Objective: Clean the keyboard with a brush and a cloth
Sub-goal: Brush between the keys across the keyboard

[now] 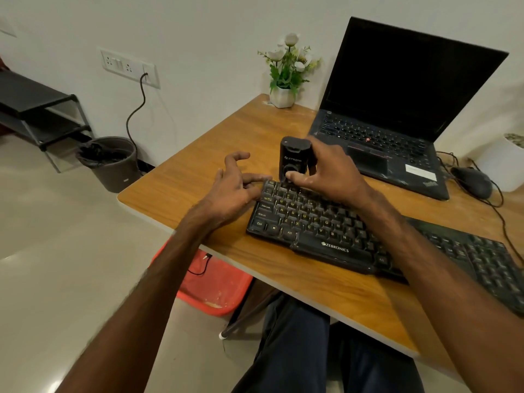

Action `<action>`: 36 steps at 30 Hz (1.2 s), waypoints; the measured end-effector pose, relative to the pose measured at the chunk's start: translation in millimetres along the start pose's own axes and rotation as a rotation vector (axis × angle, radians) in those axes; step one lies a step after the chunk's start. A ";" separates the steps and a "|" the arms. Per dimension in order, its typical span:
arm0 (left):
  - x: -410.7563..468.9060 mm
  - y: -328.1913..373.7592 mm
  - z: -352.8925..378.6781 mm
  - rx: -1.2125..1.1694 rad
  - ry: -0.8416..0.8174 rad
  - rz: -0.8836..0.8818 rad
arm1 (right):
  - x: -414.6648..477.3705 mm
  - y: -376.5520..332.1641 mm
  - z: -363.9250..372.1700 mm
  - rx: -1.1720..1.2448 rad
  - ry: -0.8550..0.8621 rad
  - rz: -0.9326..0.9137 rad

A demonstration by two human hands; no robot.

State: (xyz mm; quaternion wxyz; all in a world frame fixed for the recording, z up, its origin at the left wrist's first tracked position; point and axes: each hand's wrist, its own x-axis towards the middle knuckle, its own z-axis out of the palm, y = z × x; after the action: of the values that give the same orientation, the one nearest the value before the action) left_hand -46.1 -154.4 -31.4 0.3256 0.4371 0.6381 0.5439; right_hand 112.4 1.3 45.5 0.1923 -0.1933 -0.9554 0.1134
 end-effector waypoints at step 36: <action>-7.7 0.6 4.8 0.083 0.142 0.030 | -33.9 39.0 -27.3 -0.127 0.029 0.148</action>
State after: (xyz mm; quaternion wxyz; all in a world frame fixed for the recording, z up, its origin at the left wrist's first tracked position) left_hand -38.5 -159.5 -32.3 0.2531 0.4199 0.6751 0.5513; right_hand 165.2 26.3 47.8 0.1847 -0.2770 -0.9408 0.0639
